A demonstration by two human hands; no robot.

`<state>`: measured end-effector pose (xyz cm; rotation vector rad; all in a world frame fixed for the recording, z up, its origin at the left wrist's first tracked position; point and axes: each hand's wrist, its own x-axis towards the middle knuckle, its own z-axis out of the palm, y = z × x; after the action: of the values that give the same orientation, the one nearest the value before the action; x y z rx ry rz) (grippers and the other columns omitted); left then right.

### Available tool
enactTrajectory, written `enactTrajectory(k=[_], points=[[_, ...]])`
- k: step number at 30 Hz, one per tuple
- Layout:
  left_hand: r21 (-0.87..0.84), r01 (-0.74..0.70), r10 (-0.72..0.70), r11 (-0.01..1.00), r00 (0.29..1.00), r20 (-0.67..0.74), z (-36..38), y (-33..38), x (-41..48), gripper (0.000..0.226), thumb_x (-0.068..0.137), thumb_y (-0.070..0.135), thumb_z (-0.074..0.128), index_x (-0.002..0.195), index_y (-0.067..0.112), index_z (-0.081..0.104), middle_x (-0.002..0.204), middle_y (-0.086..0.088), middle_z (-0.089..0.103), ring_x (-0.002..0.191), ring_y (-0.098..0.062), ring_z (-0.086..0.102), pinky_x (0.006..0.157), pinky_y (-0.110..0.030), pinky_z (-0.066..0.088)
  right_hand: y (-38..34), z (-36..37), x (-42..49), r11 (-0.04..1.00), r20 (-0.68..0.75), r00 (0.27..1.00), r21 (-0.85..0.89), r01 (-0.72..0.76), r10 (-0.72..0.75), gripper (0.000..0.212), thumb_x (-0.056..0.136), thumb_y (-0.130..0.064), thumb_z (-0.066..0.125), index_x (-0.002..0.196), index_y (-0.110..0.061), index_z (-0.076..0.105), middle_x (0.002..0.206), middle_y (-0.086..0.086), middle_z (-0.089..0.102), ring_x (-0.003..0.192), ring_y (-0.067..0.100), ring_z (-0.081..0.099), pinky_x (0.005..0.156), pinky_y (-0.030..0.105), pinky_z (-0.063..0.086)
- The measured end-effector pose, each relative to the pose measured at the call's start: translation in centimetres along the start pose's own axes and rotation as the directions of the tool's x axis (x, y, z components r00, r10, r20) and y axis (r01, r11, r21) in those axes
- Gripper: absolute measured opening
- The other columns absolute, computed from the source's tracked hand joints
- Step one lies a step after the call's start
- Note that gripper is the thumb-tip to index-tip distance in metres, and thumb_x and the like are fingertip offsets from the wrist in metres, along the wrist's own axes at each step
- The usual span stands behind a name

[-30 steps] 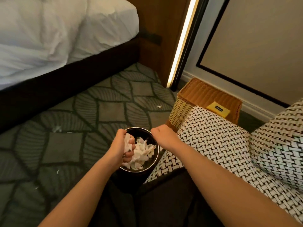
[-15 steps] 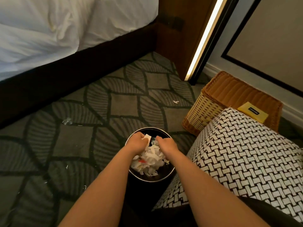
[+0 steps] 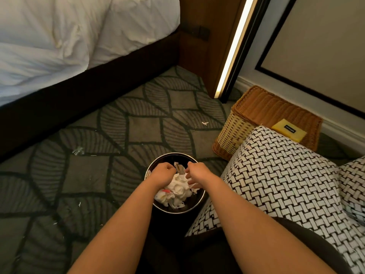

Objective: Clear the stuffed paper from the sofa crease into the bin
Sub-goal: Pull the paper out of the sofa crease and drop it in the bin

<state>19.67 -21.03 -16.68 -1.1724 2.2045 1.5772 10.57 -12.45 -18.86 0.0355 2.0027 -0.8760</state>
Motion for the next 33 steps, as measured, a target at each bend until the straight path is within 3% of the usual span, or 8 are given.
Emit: enactTrajectory(k=[2, 5, 11, 16, 19, 24, 29, 33], points=[[-0.002, -0.007, 0.008, 1.000, 1.000, 0.022, 0.7, 0.2, -1.4, 0.019, 0.091, 0.017, 0.046, 0.077, 0.011, 0.058, 0.085, -0.010, 0.056, 0.084, -0.022, 0.052, 0.083, -0.043, 0.049, -0.3, -0.9, -2.0, 0.999, 0.013, 1.000, -0.015, 0.029, -0.028, 0.045, 0.098, -0.031, 0.029, 0.125, -0.001, 0.050, 0.103, 0.013, 0.060, 0.080, 0.022, 0.058, 0.063, 0.029, 0.046], [-0.014, -0.080, 0.080, 0.997, 0.997, 0.022, 1.6, 0.9, -3.9, 0.017, 0.092, 0.014, 0.044, 0.079, 0.009, 0.055, 0.084, -0.013, 0.055, 0.081, -0.021, 0.051, 0.074, -0.043, 0.047, -0.3, -1.9, -4.5, 0.992, 0.030, 0.996, -0.086, 0.092, -0.090, 0.045, 0.098, -0.029, 0.029, 0.125, -0.001, 0.050, 0.106, 0.016, 0.063, 0.079, 0.023, 0.059, 0.056, 0.026, 0.044], [-0.078, -0.286, 0.280, 0.955, 0.957, -0.081, 2.6, 3.3, -11.0, 0.022, 0.094, 0.017, 0.043, 0.077, 0.022, 0.057, 0.085, -0.003, 0.061, 0.089, -0.025, 0.059, 0.082, -0.042, 0.047, 0.5, -4.3, -10.3, 0.956, -0.016, 0.970, -0.175, 0.236, -0.242, 0.043, 0.099, -0.029, 0.029, 0.113, -0.001, 0.058, 0.104, 0.019, 0.066, 0.079, 0.024, 0.061, 0.077, 0.036, 0.049], [-0.062, -0.407, 0.399, 0.911, 0.911, -0.107, 2.7, 4.7, -16.1, 0.023, 0.093, 0.016, 0.045, 0.076, 0.026, 0.057, 0.087, -0.007, 0.065, 0.089, -0.027, 0.061, 0.088, -0.047, 0.047, 1.0, -6.3, -14.9, 0.919, -0.053, 0.927, -0.166, 0.357, -0.370, 0.040, 0.099, -0.026, 0.032, 0.108, 0.001, 0.060, 0.096, 0.019, 0.067, 0.076, 0.023, 0.061, 0.060, 0.027, 0.047], [-0.064, -0.484, 0.477, 0.873, 0.873, -0.100, 3.0, 6.2, -19.0, 0.023, 0.092, 0.016, 0.044, 0.078, 0.027, 0.058, 0.085, -0.001, 0.066, 0.085, -0.021, 0.063, 0.079, -0.040, 0.050, 1.9, -8.3, -18.8, 0.838, -0.081, 0.844, -0.200, 0.507, -0.530, 0.033, 0.096, -0.023, 0.038, 0.099, -0.003, 0.063, 0.095, 0.017, 0.068, 0.074, 0.021, 0.062, 0.061, 0.031, 0.051], [-0.031, -0.633, 0.634, 0.773, 0.773, 0.023, 4.9, 9.2, -24.3, 0.019, 0.092, 0.023, 0.044, 0.082, 0.022, 0.061, 0.080, -0.001, 0.066, 0.079, -0.016, 0.063, 0.077, -0.033, 0.049, 5.8, -12.2, -26.1, 0.669, -0.232, 0.632, -0.358, 0.651, -0.739, 0.027, 0.094, -0.023, 0.042, 0.085, -0.011, 0.065, 0.079, 0.000, 0.066, 0.077, 0.018, 0.061, 0.078, 0.046, 0.050], [-0.021, -0.725, 0.718, 0.688, 0.677, 0.159, 8.5, 11.1, -29.2, 0.019, 0.095, 0.020, 0.044, 0.091, 0.018, 0.062, 0.080, 0.008, 0.065, 0.074, 0.000, 0.061, 0.067, -0.008, 0.043, 11.3, -15.4, -31.9, 0.669, -0.327, 0.584, -0.406, 0.623, -0.743, 0.027, 0.094, -0.025, 0.043, 0.082, -0.012, 0.063, 0.077, 0.004, 0.064, 0.075, 0.022, 0.060, 0.075, 0.048, 0.050], [-0.037, -0.750, 0.722, 0.660, 0.621, 0.306, 12.2, 11.5, -32.6, 0.019, 0.094, 0.017, 0.043, 0.091, 0.013, 0.061, 0.082, 0.003, 0.066, 0.079, -0.005, 0.063, 0.078, -0.016, 0.045, 16.6, -17.6, -35.8, 0.716, -0.408, 0.588, -0.394, 0.576, -0.698, 0.027, 0.096, -0.024, 0.043, 0.088, -0.009, 0.064, 0.082, 0.005, 0.066, 0.077, 0.021, 0.062, 0.076, 0.045, 0.051]])
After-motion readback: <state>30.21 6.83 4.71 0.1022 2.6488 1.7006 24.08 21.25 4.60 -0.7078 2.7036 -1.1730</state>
